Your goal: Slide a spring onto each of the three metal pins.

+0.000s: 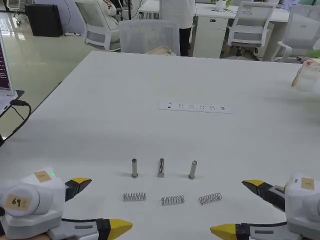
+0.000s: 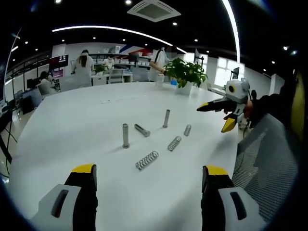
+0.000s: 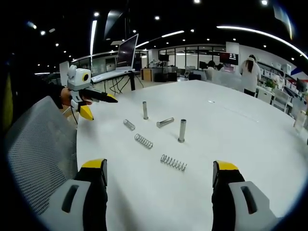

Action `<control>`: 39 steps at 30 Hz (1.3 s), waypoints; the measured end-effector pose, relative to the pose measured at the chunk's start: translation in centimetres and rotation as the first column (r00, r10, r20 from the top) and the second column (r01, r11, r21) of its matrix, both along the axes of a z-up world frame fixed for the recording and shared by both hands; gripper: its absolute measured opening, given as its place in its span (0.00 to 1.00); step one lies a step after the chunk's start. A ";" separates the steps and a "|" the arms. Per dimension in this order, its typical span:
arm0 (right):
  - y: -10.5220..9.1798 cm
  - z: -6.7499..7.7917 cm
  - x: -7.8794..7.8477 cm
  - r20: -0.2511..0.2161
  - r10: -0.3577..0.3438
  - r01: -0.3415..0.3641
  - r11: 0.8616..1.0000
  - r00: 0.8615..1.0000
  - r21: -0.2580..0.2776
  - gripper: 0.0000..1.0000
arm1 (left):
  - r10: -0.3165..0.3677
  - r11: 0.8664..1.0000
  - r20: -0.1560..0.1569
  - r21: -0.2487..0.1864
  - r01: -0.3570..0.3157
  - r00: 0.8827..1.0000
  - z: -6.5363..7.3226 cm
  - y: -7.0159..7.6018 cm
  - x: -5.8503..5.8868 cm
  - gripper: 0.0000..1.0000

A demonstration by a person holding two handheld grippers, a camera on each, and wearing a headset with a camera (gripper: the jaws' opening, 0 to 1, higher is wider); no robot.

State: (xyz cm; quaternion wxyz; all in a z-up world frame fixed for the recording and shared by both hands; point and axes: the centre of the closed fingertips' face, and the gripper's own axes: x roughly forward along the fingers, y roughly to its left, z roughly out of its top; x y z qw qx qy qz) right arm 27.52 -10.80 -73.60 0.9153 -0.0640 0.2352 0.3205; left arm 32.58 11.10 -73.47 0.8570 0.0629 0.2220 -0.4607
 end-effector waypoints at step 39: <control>0.1 0.0 -0.1 0.005 0.001 -0.002 1.000 1.000 0.012 0.89 | -0.024 1.000 0.045 0.006 0.024 0.999 2.3 -1.1 1.1 0.86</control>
